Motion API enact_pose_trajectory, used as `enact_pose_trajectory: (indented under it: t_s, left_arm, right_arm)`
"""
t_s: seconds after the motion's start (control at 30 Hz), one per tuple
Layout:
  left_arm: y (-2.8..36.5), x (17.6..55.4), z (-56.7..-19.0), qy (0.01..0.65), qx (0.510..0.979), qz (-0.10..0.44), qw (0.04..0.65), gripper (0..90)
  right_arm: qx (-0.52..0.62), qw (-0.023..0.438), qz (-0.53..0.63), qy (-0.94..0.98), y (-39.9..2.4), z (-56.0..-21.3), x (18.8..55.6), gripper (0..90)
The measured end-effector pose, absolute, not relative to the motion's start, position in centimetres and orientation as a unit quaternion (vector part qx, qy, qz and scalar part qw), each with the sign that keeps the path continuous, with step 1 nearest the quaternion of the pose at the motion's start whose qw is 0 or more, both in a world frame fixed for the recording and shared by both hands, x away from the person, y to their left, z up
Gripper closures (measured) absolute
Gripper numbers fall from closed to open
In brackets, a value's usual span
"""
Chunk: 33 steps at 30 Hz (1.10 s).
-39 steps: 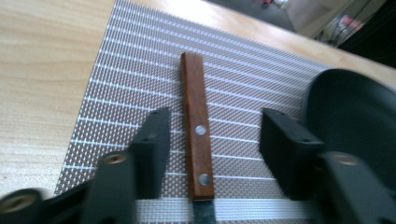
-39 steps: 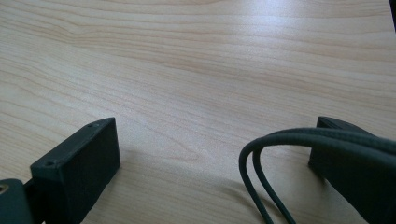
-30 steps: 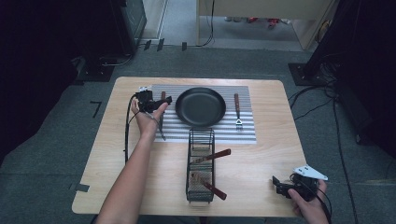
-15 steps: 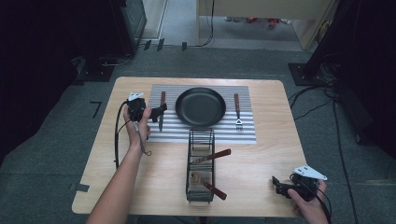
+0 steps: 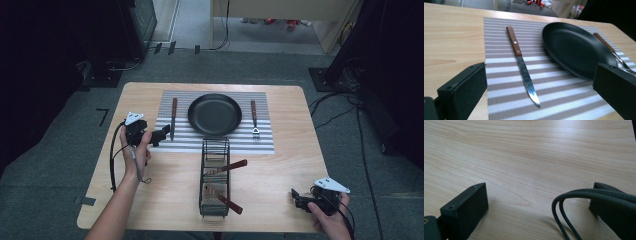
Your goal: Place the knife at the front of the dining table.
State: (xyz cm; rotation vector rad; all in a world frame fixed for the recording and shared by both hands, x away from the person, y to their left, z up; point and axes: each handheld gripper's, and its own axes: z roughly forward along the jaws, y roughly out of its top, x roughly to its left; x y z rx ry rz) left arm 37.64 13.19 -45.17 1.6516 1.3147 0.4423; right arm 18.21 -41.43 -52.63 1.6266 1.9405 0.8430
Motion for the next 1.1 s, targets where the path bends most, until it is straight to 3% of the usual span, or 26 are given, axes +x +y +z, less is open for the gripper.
enact_pose_trajectory:
  t_s: [1.1]
  left_arm:
    - [20.6, 26.9, -48.5, 0.560, 0.678, 0.192, 0.436, 0.0]
  right_arm:
    - [0.593, 0.234, 0.306, 0.707, -41.4, -52.6, 18.2, 1.4]
